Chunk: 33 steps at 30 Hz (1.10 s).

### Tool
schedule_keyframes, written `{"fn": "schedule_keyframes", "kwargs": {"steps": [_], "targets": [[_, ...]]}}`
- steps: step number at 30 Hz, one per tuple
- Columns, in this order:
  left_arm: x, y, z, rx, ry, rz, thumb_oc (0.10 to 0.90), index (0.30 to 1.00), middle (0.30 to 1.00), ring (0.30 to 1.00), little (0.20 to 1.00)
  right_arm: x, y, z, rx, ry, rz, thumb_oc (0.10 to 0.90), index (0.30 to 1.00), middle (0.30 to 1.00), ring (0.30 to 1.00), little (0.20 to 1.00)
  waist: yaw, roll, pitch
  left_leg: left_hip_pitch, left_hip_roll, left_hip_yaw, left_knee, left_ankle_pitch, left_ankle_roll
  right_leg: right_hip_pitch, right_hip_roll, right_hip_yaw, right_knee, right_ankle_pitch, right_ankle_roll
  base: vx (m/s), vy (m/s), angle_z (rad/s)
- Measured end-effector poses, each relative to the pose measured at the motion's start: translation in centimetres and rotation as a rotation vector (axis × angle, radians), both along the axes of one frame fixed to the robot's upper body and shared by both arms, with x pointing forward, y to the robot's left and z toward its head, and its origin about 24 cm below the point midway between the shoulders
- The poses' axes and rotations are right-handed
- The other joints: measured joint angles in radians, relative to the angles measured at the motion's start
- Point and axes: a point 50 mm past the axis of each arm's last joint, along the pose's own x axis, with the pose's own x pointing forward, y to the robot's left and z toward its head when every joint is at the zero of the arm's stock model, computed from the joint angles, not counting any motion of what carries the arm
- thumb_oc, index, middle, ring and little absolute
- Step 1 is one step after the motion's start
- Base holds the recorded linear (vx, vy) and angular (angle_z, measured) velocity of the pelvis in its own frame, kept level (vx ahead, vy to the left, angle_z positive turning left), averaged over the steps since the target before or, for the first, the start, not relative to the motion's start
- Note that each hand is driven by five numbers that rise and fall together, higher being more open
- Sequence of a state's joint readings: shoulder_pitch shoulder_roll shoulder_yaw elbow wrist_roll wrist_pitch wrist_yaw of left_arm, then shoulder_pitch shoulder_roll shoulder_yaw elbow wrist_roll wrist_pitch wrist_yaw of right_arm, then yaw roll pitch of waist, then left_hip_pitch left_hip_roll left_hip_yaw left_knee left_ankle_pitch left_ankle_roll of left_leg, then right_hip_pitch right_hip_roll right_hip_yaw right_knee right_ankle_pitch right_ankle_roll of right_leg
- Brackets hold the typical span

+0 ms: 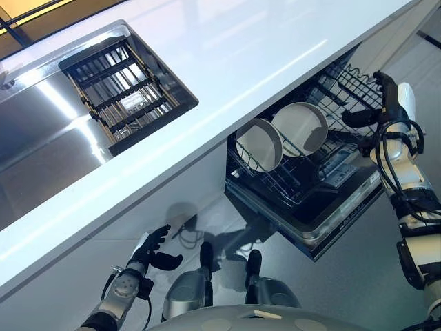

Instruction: Pick up plates and place into dishwasher.

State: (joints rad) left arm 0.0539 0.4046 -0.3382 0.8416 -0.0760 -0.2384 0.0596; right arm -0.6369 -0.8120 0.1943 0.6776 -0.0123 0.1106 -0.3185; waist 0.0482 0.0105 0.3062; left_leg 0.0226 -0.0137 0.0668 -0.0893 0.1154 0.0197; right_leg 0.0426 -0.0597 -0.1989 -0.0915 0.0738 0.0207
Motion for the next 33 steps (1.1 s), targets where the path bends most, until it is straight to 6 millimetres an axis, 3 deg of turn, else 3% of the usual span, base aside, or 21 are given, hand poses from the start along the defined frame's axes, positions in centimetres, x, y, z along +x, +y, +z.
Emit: {"fn": "schedule_keyframes", "kwargs": {"steps": [8, 16, 20, 23, 28, 33], "targets": [[-0.5, 0.1, -0.2, 0.004, 0.011, 0.006, 0.8, 0.9, 0.9, 0.9, 0.9, -1.9, -2.6, -2.7, 0.021, 0.161, -0.07, 0.1, 0.3, 0.3, 0.3, 0.2, -0.014, -0.003, -0.028, 0.019, 0.003, 0.007, 0.0, -0.005, -0.001, 0.015, 0.003, 0.008, 0.0, 0.0, 0.0, -0.01, -0.005, -0.04], [-0.2, 0.1, 0.0, 0.023, 0.004, -0.018, 0.8, 0.9, 0.9, 0.9, 0.9, -2.2, -2.9, -3.7, 0.051, 0.246, -0.048, 0.1, 0.3, 0.3, 0.3, 0.2, -0.003, -0.004, -0.028, 0.039, 0.008, 0.013, 0.001, -0.008, -0.003, 0.032, 0.006, 0.013, 0.001, -0.001, 0.0, -0.02, 0.003, -0.01], [1.0, 0.0, 0.5, 0.024, -0.029, -0.028, 0.8, 0.9, 0.9, 0.9, 0.9, -2.3, -3.0, -4.7, 0.031, 0.304, -0.052, 0.1, 0.3, 0.3, 0.3, 0.2, 0.01, -0.011, -0.022, -0.02, 0.01, 0.012, 0.078, -0.032, -0.003, -0.01, -0.001, -0.005, 0.054, -0.013, -0.007, -0.1, 0.011, 0.06], [2.5, -0.2, 1.2, 0.027, -0.075, -0.037, 0.8, 0.9, 0.9, 0.9, 0.9, -2.2, -3.1, -4.8, 0.022, 0.33, -0.062, 0.1, 0.3, 0.3, 0.3, 0.2, 0.014, -0.011, 0.023, -0.055, 0.014, 0.008, 0.148, -0.052, -0.003, -0.037, -0.008, -0.02, 0.123, -0.043, -0.013, -0.12, 0.018, 0.17], [5.4, -1.1, 3.2, 0.024, -0.197, -0.076, 0.8, 0.9, 0.9, 0.9, 0.9, -1.0, -3.1, -2.9, 0.03, 0.282, -0.073, 0.1, 0.3, 0.3, 0.3, 0.2, 0.034, -0.01, 0.129, -0.148, 0.012, 0.004, 0.284, -0.097, 0.001, -0.162, -0.048, -0.032, 0.342, -0.132, -0.024, -0.04, 0.011, 0.05], [6.1, -1.6, 3.9, 0.003, -0.246, -0.093, 0.8, 0.9, 0.9, 0.9, 0.9, -0.9, -3.1, -3.0, 0.036, 0.298, -0.06, 0.1, 0.3, 0.3, 0.3, 0.2, 0.046, -0.008, 0.185, -0.21, 0.004, 0.007, 0.424, -0.16, 0.011, -0.228, -0.09, -0.034, 0.505, -0.212, -0.025, 0.02, 0.036, 0.1]]}}
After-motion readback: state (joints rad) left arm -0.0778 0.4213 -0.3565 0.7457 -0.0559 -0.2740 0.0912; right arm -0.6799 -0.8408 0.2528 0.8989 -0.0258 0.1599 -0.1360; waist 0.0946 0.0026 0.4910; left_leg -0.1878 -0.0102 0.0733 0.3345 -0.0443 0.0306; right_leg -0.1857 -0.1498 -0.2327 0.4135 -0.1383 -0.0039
